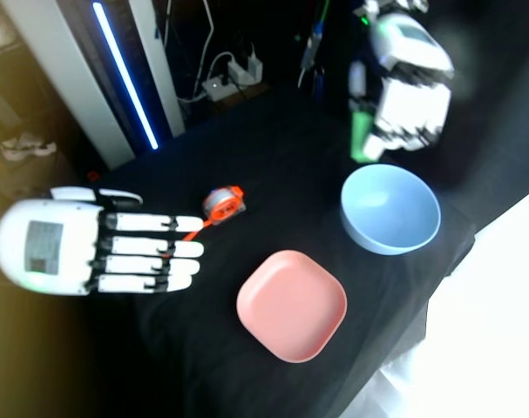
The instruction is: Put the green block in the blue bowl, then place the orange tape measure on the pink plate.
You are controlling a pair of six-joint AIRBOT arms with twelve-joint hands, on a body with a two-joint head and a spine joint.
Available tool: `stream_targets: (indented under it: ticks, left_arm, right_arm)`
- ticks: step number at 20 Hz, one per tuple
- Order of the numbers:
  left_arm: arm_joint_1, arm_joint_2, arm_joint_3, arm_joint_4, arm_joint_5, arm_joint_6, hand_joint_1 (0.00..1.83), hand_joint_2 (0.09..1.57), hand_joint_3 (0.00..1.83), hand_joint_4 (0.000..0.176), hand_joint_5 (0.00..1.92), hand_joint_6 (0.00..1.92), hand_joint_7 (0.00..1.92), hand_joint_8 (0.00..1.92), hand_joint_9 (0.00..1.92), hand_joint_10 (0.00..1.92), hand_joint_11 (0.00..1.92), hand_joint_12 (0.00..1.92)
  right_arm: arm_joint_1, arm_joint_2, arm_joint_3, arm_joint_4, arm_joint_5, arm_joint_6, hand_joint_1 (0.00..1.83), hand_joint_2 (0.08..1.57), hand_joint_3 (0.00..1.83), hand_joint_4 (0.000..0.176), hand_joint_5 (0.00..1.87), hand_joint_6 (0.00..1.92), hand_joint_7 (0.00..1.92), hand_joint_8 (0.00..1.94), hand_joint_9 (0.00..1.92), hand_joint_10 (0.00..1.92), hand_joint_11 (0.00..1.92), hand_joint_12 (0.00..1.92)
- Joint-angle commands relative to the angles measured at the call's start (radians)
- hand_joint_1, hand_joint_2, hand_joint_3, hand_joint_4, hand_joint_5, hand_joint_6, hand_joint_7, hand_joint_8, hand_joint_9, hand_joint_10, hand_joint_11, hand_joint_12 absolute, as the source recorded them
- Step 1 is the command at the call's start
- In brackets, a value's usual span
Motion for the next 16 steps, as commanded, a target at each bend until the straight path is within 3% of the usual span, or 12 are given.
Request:
stream_targets:
  ticks: [1,2,3,4,5,6,8,9,13,14,15,16]
  left_arm:
    - [-0.022,-0.012,0.019,-0.020,-0.069,0.001,1.40,1.01,0.00,0.000,1.17,0.65,1.26,0.43,1.09,0.90,0.86,0.92]
    - [-0.027,-0.040,0.047,-0.027,-0.041,0.001,1.40,1.02,0.00,0.000,1.16,0.67,1.24,0.46,1.07,0.91,0.83,0.95]
    - [-0.029,-0.060,0.071,-0.035,-0.016,0.001,1.29,1.01,0.00,0.000,1.21,0.61,1.24,0.53,1.07,0.55,0.74,1.00]
    - [-0.029,-0.081,0.093,-0.045,0.003,0.001,1.25,1.03,0.00,0.034,1.18,0.63,1.15,0.71,1.06,0.46,0.66,1.18]
    - [-0.029,-0.103,0.115,-0.052,0.018,0.001,1.23,1.07,0.00,0.028,1.11,0.70,1.06,0.91,1.01,0.44,0.61,1.32]
    - [-0.031,-0.114,0.126,-0.056,0.027,0.001,1.06,1.02,0.00,0.000,0.91,0.29,0.85,0.55,0.88,0.44,0.51,1.42]
    - [-0.045,-0.138,0.150,-0.056,0.049,0.001,0.92,0.98,0.00,0.034,0.76,0.02,0.78,0.17,0.70,0.44,0.35,1.41]
    - [-0.051,-0.141,0.152,-0.055,0.050,0.001,0.88,0.97,0.00,0.037,0.71,0.00,0.78,0.10,0.67,0.44,0.30,1.44]
    - [-0.065,-0.136,0.140,-0.036,0.028,0.001,0.81,0.95,0.00,0.080,0.58,0.00,0.72,0.00,0.46,0.84,0.22,1.61]
    - [-0.065,-0.128,0.129,-0.032,0.013,0.001,0.79,0.93,0.00,0.096,0.53,0.00,0.66,0.00,0.41,0.78,0.13,1.58]
    - [-0.065,-0.117,0.113,-0.027,-0.007,0.001,0.79,0.93,0.00,0.097,0.49,0.00,0.60,0.00,0.40,0.67,0.08,1.53]
    - [-0.065,-0.103,0.092,-0.019,-0.035,0.001,0.80,0.93,0.00,0.080,0.46,0.00,0.55,0.00,0.43,0.47,0.07,1.43]
  right_arm:
    - [0.010,-0.001,0.005,0.050,0.109,0.009,0.88,1.03,0.00,0.099,0.36,0.00,0.21,0.00,0.11,0.00,0.00,0.56]
    - [0.010,-0.002,0.006,0.047,0.109,0.010,0.93,1.03,0.00,0.092,0.37,0.00,0.21,0.00,0.11,0.00,0.00,0.56]
    - [0.010,-0.005,0.008,0.044,0.109,0.013,0.95,1.02,0.00,0.081,0.37,0.00,0.22,0.00,0.12,0.00,0.00,0.65]
    - [0.010,-0.009,0.012,0.039,0.109,0.018,0.97,1.01,0.00,0.082,0.37,0.00,0.22,0.00,0.13,0.01,0.00,0.66]
    - [0.010,-0.015,0.018,0.034,0.109,0.027,0.98,1.01,0.00,0.076,0.37,0.00,0.22,0.00,0.14,0.01,0.00,0.66]
    - [0.010,-0.019,0.022,0.031,0.108,0.033,0.97,1.02,0.00,0.073,0.36,0.00,0.22,0.00,0.12,0.01,0.00,0.60]
    - [0.010,-0.028,0.031,0.026,0.108,0.046,0.97,1.03,0.00,0.091,0.36,0.00,0.20,0.00,0.12,0.01,0.00,0.58]
    - [0.010,-0.029,0.031,0.025,0.108,0.046,1.00,1.02,0.00,0.080,0.37,0.01,0.20,0.00,0.12,0.01,0.00,0.58]
    - [0.010,-0.031,0.031,0.023,0.108,0.046,0.96,1.03,0.00,0.111,0.36,0.00,0.17,0.00,0.11,0.00,0.00,0.66]
    - [0.010,-0.031,0.031,0.024,0.108,0.046,0.97,1.03,0.00,0.105,0.36,0.00,0.18,0.00,0.12,0.00,0.00,0.69]
    - [0.010,-0.031,0.031,0.024,0.108,0.048,0.98,1.03,0.00,0.105,0.36,0.00,0.18,0.00,0.12,0.00,0.00,0.73]
    - [0.010,-0.031,0.031,0.024,0.108,0.051,0.97,1.03,0.00,0.114,0.35,0.00,0.17,0.00,0.12,0.00,0.00,0.69]
